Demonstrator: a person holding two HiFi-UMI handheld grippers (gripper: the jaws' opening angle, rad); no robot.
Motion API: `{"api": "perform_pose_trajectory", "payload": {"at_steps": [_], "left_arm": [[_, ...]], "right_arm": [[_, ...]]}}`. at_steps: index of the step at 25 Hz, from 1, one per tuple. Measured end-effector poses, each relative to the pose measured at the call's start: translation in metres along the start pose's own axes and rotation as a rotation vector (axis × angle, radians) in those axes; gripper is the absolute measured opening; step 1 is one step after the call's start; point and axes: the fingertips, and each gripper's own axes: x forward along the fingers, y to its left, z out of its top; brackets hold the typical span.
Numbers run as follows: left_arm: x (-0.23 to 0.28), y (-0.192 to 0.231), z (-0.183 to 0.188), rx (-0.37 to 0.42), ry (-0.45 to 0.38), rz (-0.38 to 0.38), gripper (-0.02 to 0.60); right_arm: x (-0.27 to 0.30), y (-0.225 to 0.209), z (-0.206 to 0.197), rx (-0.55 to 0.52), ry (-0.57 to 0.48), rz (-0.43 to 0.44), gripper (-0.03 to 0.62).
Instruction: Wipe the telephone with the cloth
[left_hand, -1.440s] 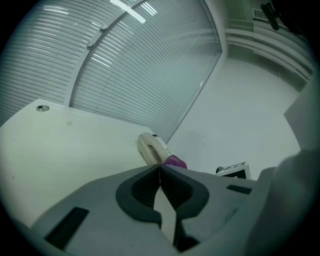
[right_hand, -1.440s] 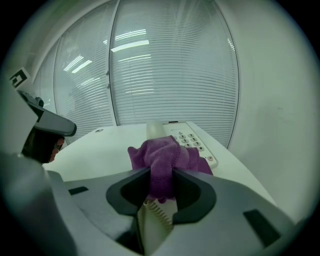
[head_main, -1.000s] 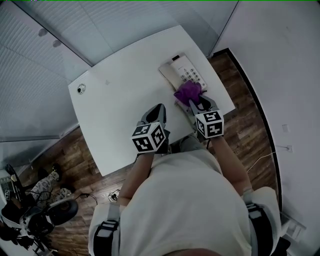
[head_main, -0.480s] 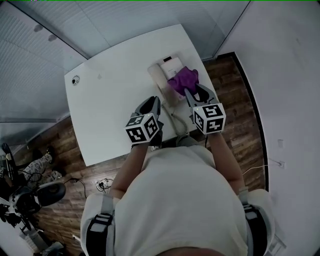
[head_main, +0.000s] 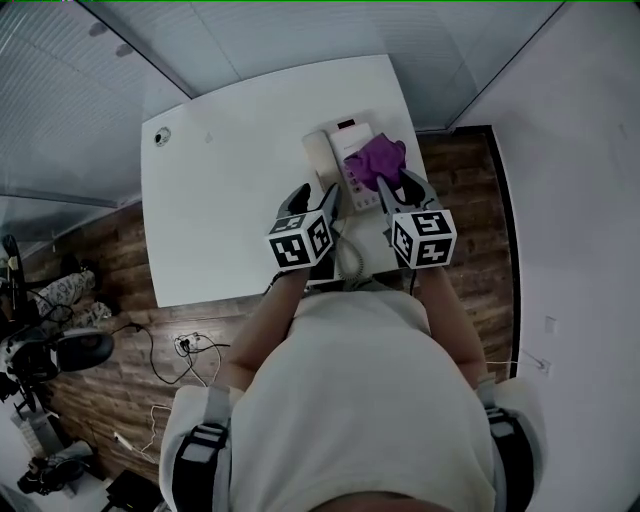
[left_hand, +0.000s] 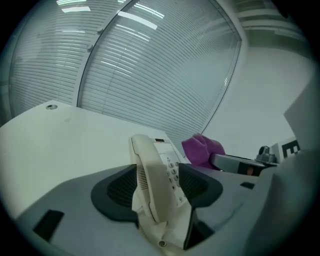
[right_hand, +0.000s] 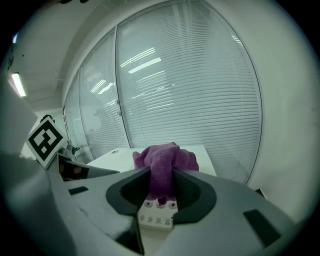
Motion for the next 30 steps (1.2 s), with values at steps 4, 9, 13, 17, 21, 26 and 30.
{"api": "perform_pose_trajectory", "payload": {"at_steps": [4,9,13,17,21,26,30], "left_arm": [[0.014,-0.001,0.003,-0.003,-0.026,0.083,0.264],[0.029,-0.002,0.006,0.010,-0.055,0.178,0.270],[0.041,0.003,0.006,0.019,-0.061,0.260,0.272],[0.051,0.007,0.005,0.030,-0.068,0.341,0.272],[0.058,0.010,0.005,0.027,-0.070,0.390,0.272],[0.064,0.021,0.007,0.035,-0.064,0.474,0.267],[0.066,0.021,0.002,0.050,-0.065,0.535,0.249]], "right_arm": [[0.005,-0.004,0.000,-0.020,0.015,0.041,0.134],[0.007,-0.010,0.001,-0.028,0.014,0.092,0.135],[0.009,-0.018,0.000,-0.016,0.012,0.110,0.135],[0.009,-0.026,-0.004,-0.016,0.012,0.128,0.135],[0.009,-0.031,-0.007,-0.018,0.017,0.145,0.135],[0.012,-0.032,-0.007,0.002,0.009,0.160,0.135],[0.009,-0.034,-0.011,0.002,0.008,0.171,0.135]]}}
